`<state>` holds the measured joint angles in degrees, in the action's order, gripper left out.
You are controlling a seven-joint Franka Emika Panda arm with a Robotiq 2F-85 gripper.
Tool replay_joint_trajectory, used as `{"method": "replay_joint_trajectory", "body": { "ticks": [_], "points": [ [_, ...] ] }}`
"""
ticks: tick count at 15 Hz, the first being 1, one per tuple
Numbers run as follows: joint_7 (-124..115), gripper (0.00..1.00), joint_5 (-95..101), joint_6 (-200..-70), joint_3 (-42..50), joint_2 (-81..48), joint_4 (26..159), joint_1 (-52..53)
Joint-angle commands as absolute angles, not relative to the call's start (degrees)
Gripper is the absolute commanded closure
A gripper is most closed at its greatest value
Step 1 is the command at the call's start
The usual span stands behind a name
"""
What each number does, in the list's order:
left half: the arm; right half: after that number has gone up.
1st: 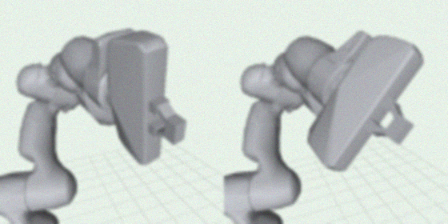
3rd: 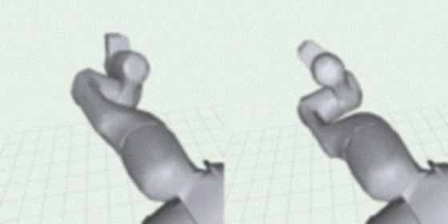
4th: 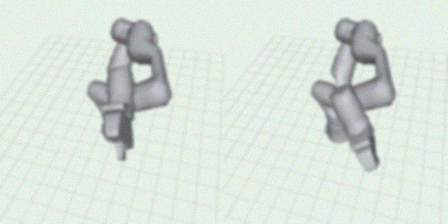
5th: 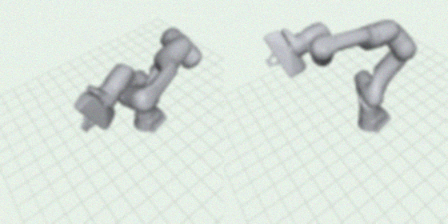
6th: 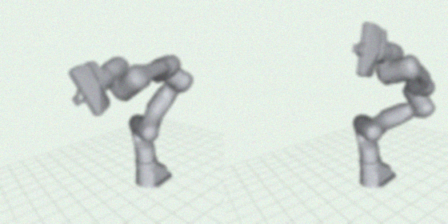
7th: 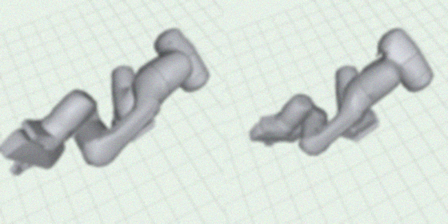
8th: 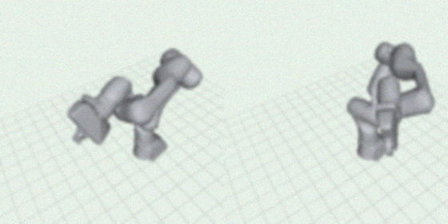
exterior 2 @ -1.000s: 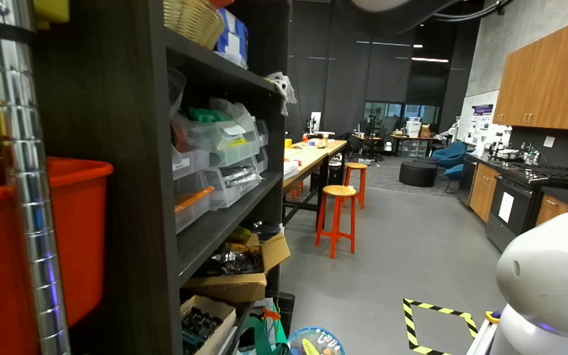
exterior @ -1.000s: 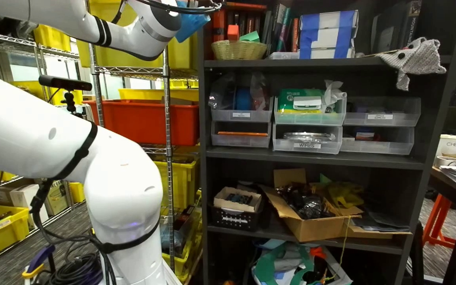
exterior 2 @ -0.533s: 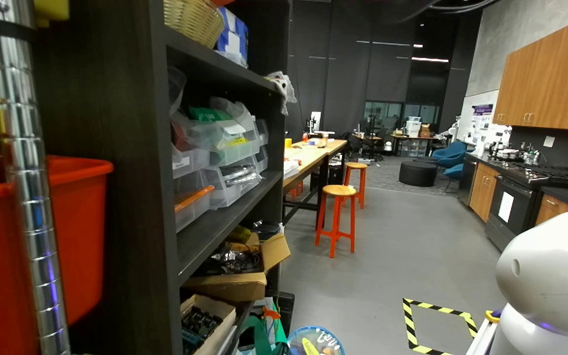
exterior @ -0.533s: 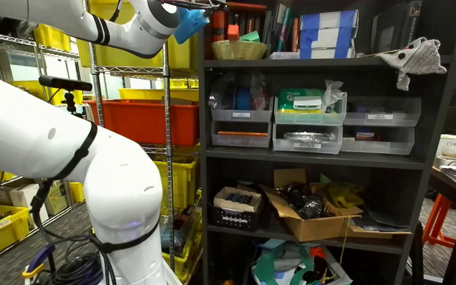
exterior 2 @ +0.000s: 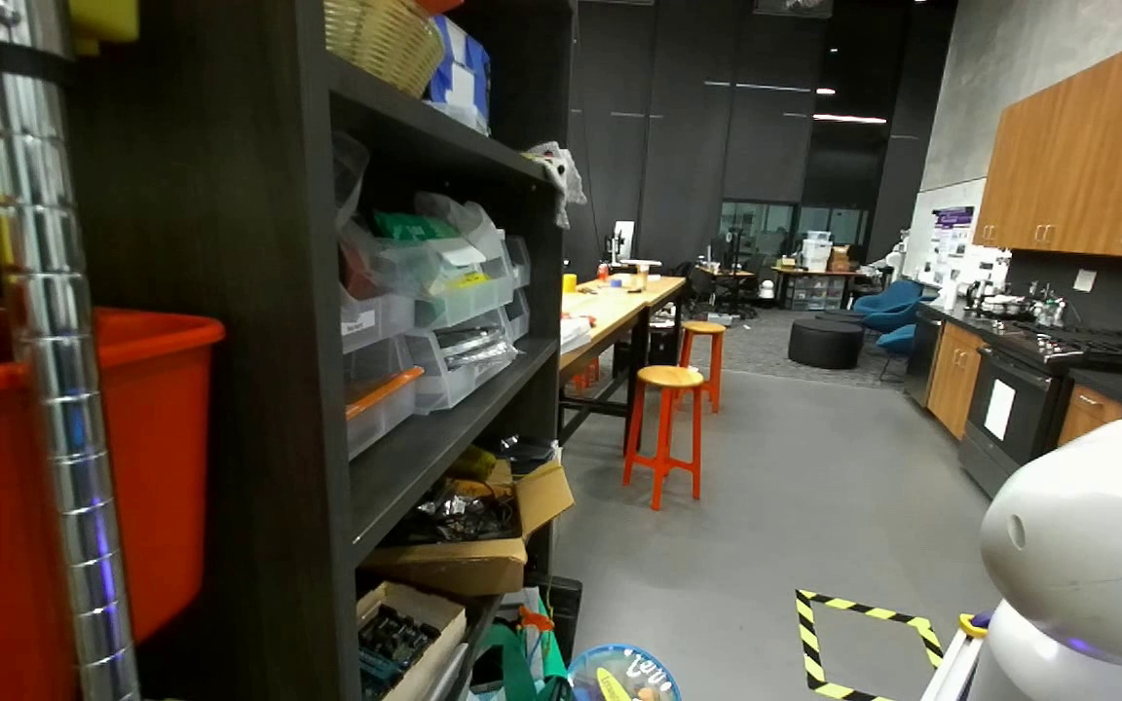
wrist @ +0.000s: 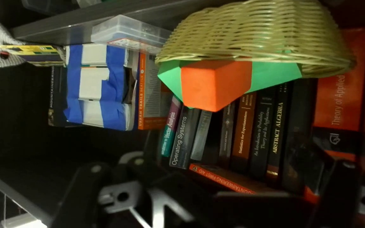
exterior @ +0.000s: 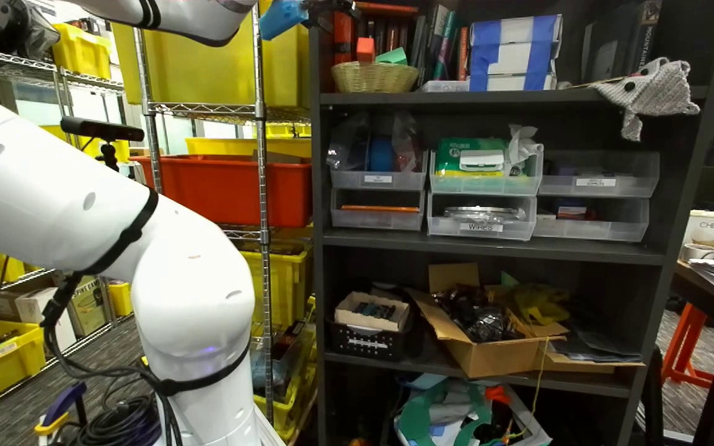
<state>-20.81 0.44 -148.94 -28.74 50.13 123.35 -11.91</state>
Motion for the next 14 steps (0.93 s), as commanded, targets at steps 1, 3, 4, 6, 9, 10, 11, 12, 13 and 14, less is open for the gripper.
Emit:
{"method": "replay_joint_trajectory", "body": {
  "ticks": [1,3,4,6,9,10,11,12,13,14],
  "points": [
    [-23.22,0.00,-1.16,-141.35,-26.07,44.19,115.39,-8.79],
    [-22.92,0.00,-1.61,-136.56,-24.42,41.69,111.88,-7.23],
    [-22.71,0.00,-2.00,-133.89,-23.36,40.39,110.25,-6.24],
    [-21.71,0.00,-3.89,-129.15,-20.65,37.10,107.12,-3.16],
    [-20.30,0.00,-6.83,-121.54,-16.76,32.93,102.78,0.82],
    [-19.69,0.00,-8.03,-119.31,-15.52,31.44,101.46,2.06],
    [-19.08,0.00,-8.94,-116.99,-14.40,30.23,100.18,2.98],
    [-18.43,0.00,-9.47,-115.71,-13.67,29.04,99.21,3.62],
    [-17.44,0.00,-10.12,-114.29,-12.84,27.96,98.18,4.43],
    [-16.31,0.00,-10.71,-113.10,-12.03,27.08,97.36,5.12]
  ]
}}
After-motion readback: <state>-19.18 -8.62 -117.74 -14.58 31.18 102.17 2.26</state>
